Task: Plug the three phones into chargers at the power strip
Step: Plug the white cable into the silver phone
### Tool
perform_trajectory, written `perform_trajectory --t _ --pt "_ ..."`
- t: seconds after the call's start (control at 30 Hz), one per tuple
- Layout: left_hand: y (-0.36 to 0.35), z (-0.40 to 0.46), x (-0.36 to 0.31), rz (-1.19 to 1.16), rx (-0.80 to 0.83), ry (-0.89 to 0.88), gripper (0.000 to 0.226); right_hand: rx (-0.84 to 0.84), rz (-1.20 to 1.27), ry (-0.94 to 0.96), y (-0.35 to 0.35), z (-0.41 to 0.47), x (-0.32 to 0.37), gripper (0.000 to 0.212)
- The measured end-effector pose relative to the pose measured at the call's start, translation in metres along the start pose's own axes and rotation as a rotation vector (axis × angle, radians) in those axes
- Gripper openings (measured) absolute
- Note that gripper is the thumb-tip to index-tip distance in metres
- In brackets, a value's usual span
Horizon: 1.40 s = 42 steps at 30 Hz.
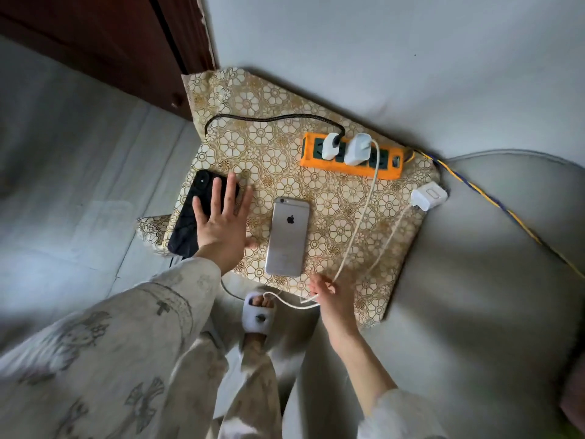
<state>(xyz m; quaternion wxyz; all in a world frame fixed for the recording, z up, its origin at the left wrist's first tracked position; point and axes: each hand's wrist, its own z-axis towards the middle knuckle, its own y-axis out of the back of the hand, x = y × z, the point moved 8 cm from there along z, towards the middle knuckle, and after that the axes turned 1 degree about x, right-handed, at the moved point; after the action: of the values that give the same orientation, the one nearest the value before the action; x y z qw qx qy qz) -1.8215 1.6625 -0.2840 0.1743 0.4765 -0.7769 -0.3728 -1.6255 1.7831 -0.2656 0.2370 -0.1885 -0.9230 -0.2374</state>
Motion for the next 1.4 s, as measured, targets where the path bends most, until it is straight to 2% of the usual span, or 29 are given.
perform_trajectory --t 0.1,0.23,0.37,0.47,0.5,0.6,0.67,0.77,0.9,0.97,1.03,1.13,1.23,1.4 --pt "0.001 -0.001 -0.002 0.002 0.014 -0.022 0.105 -0.032 -0.169 0.047 0.003 -0.013 0.008 0.024" --pt "0.010 -0.016 -0.006 -0.045 0.077 -0.065 0.097 0.115 0.231 -0.059 0.016 -0.038 0.034 0.022" --pt "0.009 -0.068 -0.023 -0.465 0.273 -0.168 0.069 0.214 0.495 -0.095 0.035 -0.073 0.074 0.022" --pt "0.021 -0.128 -0.043 -0.743 0.395 -0.294 0.058 0.286 0.695 -0.131 0.041 -0.103 0.105 0.022" --pt "0.028 -0.145 -0.046 -0.772 0.386 -0.329 0.050 0.303 0.745 -0.138 0.043 -0.113 0.116 0.022" --pt "0.057 -0.180 -0.047 -0.805 0.227 -0.357 0.016 0.352 0.858 -0.086 0.052 -0.137 0.151 0.025" --pt "0.086 -0.197 -0.044 -0.861 0.162 -0.333 0.014 0.387 0.900 -0.004 0.061 -0.153 0.173 0.029" --pt "0.141 -0.218 -0.039 -1.078 0.087 -0.278 0.018 0.409 0.651 0.116 0.068 -0.178 0.188 0.035" --pt "0.217 -0.240 -0.034 -1.557 0.018 -0.233 0.019 0.491 0.277 0.230 0.058 -0.212 0.187 0.033" --pt "0.249 -0.250 -0.038 -1.757 0.017 -0.251 0.021 0.517 0.131 0.319 0.052 -0.230 0.188 0.043" --pt "0.273 -0.259 -0.045 -1.881 0.031 -0.287 0.023 0.455 -0.014 0.413 0.054 -0.243 0.189 0.050" --pt "0.295 -0.269 -0.053 -2.001 0.070 -0.316 0.024 0.341 -0.126 0.569 0.066 -0.256 0.201 0.023" --pt "0.299 -0.275 -0.056 -1.935 0.076 -0.333 0.029 0.336 -0.023 0.563 0.081 -0.264 0.219 0.017" --pt "0.272 -0.296 -0.064 -1.434 0.115 -0.443 0.031 0.393 0.396 0.509 0.108 -0.281 0.264 0.018"
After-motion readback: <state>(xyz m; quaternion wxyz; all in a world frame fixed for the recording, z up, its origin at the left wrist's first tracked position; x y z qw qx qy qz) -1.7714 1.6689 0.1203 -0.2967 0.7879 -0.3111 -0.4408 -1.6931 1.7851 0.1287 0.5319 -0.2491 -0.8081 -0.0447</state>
